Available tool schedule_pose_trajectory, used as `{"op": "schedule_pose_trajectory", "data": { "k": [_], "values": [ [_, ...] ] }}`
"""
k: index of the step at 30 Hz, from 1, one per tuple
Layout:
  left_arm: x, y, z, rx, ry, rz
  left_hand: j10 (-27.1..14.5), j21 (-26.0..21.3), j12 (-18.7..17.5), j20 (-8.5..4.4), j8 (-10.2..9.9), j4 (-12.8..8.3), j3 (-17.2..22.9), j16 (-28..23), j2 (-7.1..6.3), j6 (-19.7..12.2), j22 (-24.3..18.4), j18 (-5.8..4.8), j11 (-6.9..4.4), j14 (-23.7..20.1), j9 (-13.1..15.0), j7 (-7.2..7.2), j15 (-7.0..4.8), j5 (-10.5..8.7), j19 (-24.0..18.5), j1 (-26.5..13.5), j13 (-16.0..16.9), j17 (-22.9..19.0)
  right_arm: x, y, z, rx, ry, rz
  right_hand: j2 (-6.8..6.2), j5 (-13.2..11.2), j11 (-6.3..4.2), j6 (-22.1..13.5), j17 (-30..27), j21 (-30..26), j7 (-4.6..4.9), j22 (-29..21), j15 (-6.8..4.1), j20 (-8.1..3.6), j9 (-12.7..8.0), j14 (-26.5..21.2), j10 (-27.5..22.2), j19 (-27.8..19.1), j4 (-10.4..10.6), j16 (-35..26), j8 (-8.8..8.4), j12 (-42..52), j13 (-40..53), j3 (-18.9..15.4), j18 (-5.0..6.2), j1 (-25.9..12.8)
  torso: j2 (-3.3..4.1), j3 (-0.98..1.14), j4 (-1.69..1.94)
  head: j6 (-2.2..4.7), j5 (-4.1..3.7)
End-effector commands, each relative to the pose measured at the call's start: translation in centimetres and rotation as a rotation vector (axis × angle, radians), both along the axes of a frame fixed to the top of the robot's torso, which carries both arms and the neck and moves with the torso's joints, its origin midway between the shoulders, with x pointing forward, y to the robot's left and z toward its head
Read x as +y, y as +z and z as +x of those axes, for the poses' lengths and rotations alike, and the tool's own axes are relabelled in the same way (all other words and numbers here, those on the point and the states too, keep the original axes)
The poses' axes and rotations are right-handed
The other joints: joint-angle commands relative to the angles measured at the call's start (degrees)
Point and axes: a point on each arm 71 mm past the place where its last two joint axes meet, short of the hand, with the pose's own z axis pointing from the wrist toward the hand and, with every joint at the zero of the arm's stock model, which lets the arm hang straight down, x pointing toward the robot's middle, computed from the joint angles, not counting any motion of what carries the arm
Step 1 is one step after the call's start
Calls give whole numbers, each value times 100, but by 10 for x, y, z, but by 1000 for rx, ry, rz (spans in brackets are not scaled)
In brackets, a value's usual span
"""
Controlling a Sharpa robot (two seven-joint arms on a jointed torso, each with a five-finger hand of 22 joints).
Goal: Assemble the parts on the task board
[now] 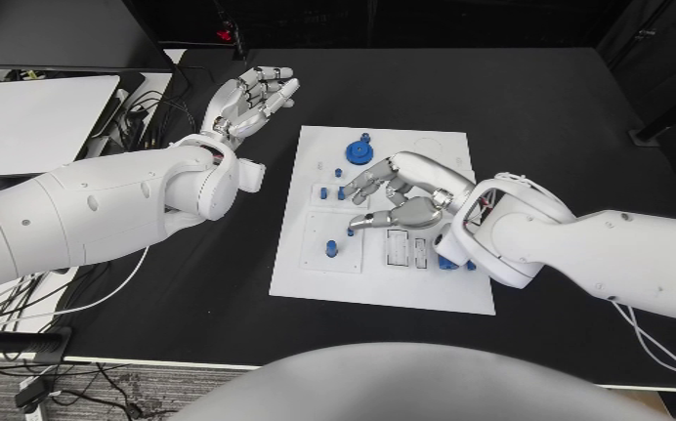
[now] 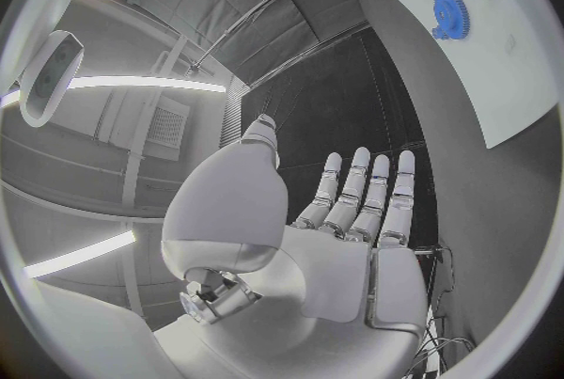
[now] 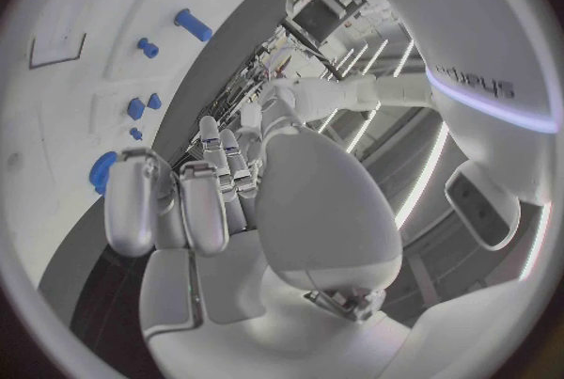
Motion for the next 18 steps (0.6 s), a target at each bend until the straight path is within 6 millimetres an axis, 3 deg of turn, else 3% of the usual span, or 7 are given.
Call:
{"op": "schedule_pose_trajectory", "data": {
  "k": [1, 7, 9, 11, 13, 14, 18],
  "values": [
    [-2, 7, -1, -88, -24, -29, -42, 24, 34, -5, 25, -2, -1, 20, -12, -46, -5, 14, 14, -44, -6, 883, -6, 32, 29, -9, -5, -7, -23, 7, 1, 224, -94, 262, 265, 346, 48, -296, -204, -293, 12, 860, 63, 47, -7, 163, -78, -155, -12, -98, 9, 107, 33, -166, 80, -432, -7, -18, -9, 0, -41],
    [-6, 7, -1, -89, -27, -29, -43, 25, 37, -5, 26, -1, -2, 23, -14, -47, 0, 14, 14, -45, -7, 883, -6, 32, 33, -10, -6, -9, -70, 4, 5, 260, -234, 192, 397, 799, -49, -908, -757, -1334, -77, 572, -17, 21, 57, -370, 246, -963, -13, -319, 229, 1267, 730, -564, 311, -998, -21, -38, -20, 0, -90],
    [-7, 7, 0, -88, -29, -29, -43, 25, 37, -5, 26, -1, -2, 23, -14, -47, 0, 14, 14, -45, -7, 883, -6, 32, 33, -10, -6, -9, -84, 3, 5, 258, -273, 152, 360, 788, -8, -1149, -885, -1963, -195, 462, -71, -27, 190, -750, -146, -1600, -38, -283, 629, 2873, 1952, -692, 439, -1114, -25, -44, -15, 0, -118],
    [-9, 7, 0, -88, -31, -30, -43, 25, 37, -5, 26, -1, -2, 23, -14, -47, 0, 14, 14, -45, -7, 883, -6, 32, 33, -10, -6, -9, -93, 2, 4, 252, -301, 117, 477, 769, -229, -1230, -561, -2235, -12, 435, -87, 56, 323, -726, -310, -1883, 26, -45, 1004, 4771, 3523, -736, 428, -1460, -20, -39, -16, 0, -155],
    [-10, 7, 0, -88, -32, -30, -43, 25, 37, -5, 26, -1, -2, 23, -14, -47, 0, 14, 14, -45, -7, 883, -6, 32, 33, -10, -6, -9, -105, 1, 3, 243, -334, 64, 292, 787, -213, -1409, 75, -2229, -126, 444, 28, 84, 498, -482, 239, -1961, 41, 313, 1534, 7170, 6158, -773, 431, -1396, -16, -40, -20, 0, -179],
    [-10, 7, 0, -88, -32, -30, -43, 25, 37, -5, 26, -1, -2, 23, -14, -47, 0, 14, 14, -45, -7, 883, -6, 32, 33, -10, -6, -9, -109, 1, 2, 241, -345, 43, 429, 821, -112, -1446, 536, -2070, -106, 482, 21, 67, 581, -198, 814, -1865, 23, 489, 1803, 7733, 6971, -707, 440, -1368, -14, -39, -21, 0, -213],
    [-12, 7, 0, -88, -33, -30, -43, 25, 37, -5, 26, -1, -2, 23, -14, -47, 0, 14, 14, -45, -7, 883, -6, 32, 33, -10, -6, -9, -123, 0, -1, 236, -394, -46, 453, 920, -80, -1655, 1719, -1303, -97, 668, 120, 130, 755, 603, 2563, -1372, 36, 801, 2499, 8477, 8522, -758, 317, -1352, -11, -40, -19, 0, -390]
  ]
}}
